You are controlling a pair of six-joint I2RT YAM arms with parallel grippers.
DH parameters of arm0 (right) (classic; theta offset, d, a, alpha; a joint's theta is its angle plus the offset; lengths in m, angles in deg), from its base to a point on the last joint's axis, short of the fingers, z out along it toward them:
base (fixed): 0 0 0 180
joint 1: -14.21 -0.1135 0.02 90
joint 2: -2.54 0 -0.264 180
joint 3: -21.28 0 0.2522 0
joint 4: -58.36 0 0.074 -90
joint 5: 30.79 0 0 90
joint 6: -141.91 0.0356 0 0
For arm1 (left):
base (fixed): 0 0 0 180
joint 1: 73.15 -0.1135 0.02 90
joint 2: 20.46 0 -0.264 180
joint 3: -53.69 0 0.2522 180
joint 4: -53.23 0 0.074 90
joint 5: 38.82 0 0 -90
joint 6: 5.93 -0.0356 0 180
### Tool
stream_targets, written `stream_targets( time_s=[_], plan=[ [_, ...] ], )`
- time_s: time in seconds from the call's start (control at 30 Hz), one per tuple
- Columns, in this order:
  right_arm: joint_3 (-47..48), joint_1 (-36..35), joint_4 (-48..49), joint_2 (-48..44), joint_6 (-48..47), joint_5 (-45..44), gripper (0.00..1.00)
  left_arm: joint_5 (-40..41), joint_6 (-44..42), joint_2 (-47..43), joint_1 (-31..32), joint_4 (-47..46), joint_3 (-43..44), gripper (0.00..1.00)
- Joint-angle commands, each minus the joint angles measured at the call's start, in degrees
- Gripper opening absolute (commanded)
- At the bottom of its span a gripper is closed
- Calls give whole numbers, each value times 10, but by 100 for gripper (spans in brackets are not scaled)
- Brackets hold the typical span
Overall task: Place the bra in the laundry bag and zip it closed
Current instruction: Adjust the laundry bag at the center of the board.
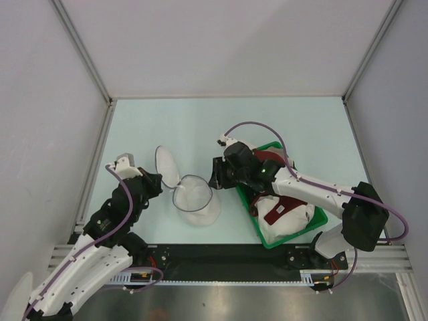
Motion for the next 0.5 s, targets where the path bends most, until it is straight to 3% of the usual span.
stream_targets(
  time_s=[0.0, 0.07, 0.2, 0.47],
  plan=[
    [90, -20, -67, 1, -52, -66, 49, 12, -34, -11, 15, -52, -13, 0],
    [125, -35, -76, 2, -59, -70, 55, 13, -38, -15, 17, -58, -15, 0],
    [141, -47, -34, 23, -42, -21, 52, 3, -45, -22, 19, -65, -14, 0],
    [125, -75, 77, 109, 8, -5, 21, -31, -53, -43, 20, -87, -13, 0]
  ],
)
